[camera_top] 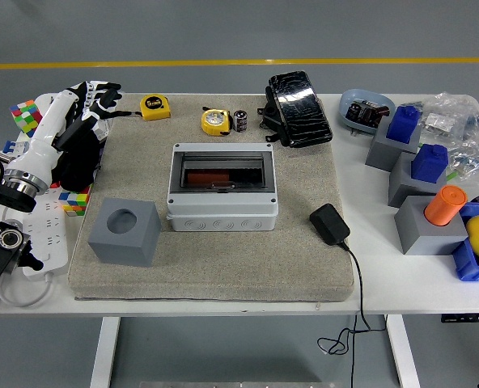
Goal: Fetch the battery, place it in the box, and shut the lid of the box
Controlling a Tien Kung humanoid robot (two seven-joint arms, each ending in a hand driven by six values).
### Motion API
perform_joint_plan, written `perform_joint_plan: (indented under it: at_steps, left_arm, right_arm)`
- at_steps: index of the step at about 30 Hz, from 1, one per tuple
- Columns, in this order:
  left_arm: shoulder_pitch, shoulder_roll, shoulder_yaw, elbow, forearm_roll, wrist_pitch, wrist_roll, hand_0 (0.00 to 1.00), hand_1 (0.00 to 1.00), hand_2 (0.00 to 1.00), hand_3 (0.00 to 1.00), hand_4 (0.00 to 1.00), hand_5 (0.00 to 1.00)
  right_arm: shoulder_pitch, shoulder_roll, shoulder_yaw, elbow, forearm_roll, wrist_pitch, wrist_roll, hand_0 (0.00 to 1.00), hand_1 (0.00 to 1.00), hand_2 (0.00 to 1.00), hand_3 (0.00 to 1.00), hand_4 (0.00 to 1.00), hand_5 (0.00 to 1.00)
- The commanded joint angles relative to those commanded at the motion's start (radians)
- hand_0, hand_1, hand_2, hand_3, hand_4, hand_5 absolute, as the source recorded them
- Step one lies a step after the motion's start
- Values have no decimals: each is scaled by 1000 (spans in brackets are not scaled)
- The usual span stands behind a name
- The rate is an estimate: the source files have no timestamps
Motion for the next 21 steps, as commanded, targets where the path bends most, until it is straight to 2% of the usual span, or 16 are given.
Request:
perform_joint_plan:
  at_steps: [21]
  left_arm:
    - [11, -7, -16, -3, 7, -8, 12, 592, 711, 707, 735, 998, 998]
  right_arm:
    - [-6, 12, 20, 0, -10, -1, 1, 613, 637, 616, 527, 945, 420]
